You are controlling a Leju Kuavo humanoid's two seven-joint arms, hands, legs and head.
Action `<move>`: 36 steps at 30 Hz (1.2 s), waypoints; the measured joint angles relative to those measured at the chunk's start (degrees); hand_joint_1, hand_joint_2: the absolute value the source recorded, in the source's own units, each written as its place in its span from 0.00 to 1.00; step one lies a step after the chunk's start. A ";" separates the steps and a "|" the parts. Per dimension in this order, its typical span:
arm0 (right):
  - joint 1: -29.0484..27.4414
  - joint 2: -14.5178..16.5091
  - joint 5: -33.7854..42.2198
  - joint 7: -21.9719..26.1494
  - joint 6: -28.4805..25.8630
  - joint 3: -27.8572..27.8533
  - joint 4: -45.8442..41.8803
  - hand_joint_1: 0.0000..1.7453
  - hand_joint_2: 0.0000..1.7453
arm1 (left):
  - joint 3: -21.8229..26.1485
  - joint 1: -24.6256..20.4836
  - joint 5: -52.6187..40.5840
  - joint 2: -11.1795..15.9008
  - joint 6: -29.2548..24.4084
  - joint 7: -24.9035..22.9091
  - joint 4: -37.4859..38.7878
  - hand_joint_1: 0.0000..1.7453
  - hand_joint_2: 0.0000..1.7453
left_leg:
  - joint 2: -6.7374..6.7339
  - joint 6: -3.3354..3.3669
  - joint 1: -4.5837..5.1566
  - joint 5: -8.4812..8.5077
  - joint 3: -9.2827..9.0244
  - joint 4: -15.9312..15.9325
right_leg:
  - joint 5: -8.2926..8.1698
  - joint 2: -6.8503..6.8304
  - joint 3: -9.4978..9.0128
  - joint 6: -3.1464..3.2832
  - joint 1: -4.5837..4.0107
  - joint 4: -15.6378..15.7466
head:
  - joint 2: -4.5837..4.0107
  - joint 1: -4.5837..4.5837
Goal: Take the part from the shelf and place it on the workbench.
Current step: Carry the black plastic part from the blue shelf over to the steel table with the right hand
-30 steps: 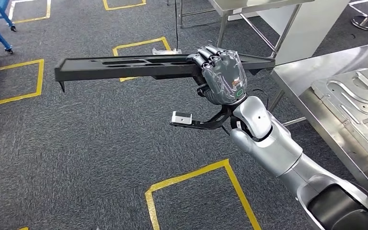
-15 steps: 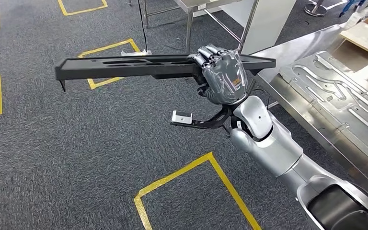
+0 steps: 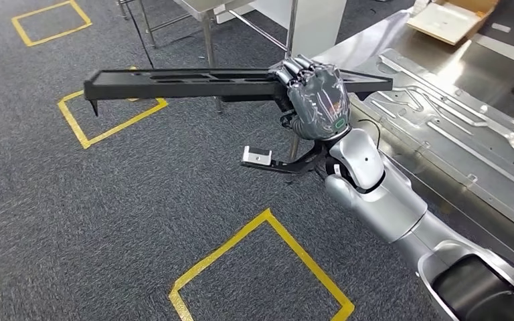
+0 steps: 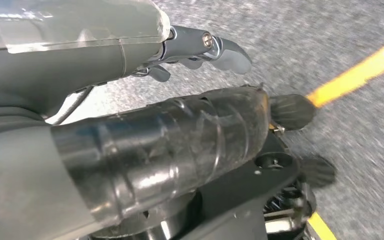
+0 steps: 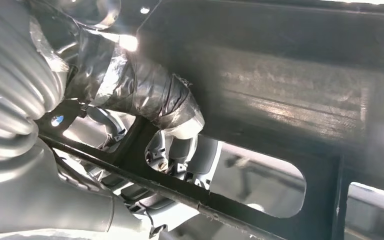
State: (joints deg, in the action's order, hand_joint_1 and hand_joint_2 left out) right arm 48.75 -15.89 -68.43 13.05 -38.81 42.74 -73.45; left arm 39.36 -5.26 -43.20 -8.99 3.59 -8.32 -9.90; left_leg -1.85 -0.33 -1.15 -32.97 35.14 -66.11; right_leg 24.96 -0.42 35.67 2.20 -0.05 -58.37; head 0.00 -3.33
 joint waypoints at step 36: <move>0.21 -0.12 -0.72 -1.13 0.32 -0.03 1.01 1.00 1.00 | 1.43 1.03 0.19 -0.14 -0.25 1.08 0.00 0.00 0.00 | 1.95 -0.80 -0.23 -4.96 5.44 -2.94 | 2.87 5.22 -5.57 0.54 0.27 1.16 | 0.00 0.15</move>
State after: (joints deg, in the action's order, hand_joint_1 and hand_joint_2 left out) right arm 48.96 -16.01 -69.16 11.92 -38.49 42.71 -72.44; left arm 40.79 -4.23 -43.01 -9.14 3.34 -7.25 -9.90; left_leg 0.10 -1.12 -1.38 -37.92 40.57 -69.05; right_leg 27.83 4.79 30.10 2.74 0.21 -57.21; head 0.00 -3.19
